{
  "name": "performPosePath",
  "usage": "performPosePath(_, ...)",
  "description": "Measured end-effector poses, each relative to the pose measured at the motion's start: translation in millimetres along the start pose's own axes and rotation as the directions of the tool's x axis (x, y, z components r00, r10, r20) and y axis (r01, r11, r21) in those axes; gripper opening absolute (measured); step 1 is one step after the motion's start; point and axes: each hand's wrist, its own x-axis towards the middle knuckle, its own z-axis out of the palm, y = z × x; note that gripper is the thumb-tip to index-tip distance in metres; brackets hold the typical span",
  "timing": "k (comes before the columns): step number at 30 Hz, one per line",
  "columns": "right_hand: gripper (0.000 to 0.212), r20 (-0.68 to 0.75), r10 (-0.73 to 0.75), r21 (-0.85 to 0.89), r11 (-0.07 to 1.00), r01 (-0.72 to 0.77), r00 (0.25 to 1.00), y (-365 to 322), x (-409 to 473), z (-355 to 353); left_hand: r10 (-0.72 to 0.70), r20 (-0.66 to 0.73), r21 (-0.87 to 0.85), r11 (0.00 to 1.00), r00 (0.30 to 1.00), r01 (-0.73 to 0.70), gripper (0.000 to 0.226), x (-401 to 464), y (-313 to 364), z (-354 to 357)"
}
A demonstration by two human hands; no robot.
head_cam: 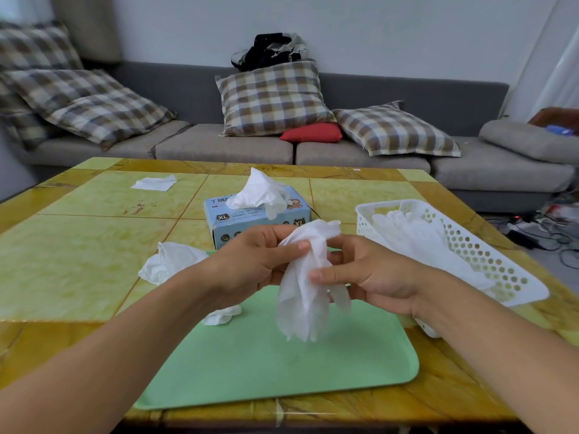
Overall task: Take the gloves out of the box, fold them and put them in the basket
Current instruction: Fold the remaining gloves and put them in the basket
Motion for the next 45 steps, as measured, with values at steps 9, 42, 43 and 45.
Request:
performPosePath(9,0.037,-0.079,-0.028,-0.174,0.985,0.014,0.996,-4,-8,-14,0.112,-0.303,0.111,0.99,0.946,-0.082,0.007,0,8,-18)
performPosePath(42,0.015,0.109,-0.169,-0.954,0.258,0.151,0.98,37,-16,-30,0.144,0.086,0.831,0.536,0.986,-0.15,0.005,0,-51,12)
performPosePath(43,0.018,0.137,-0.091,-0.979,0.139,0.149,0.986,43,-20,-27,0.109,0.104,0.832,0.535,0.989,-0.147,0.004,-4,-63,14)
performPosePath(45,0.023,0.142,0.009,-0.984,0.106,0.14,0.99,49,-30,-23,0.034,0.153,0.821,0.552,0.988,-0.146,0.007,-11,-73,21)
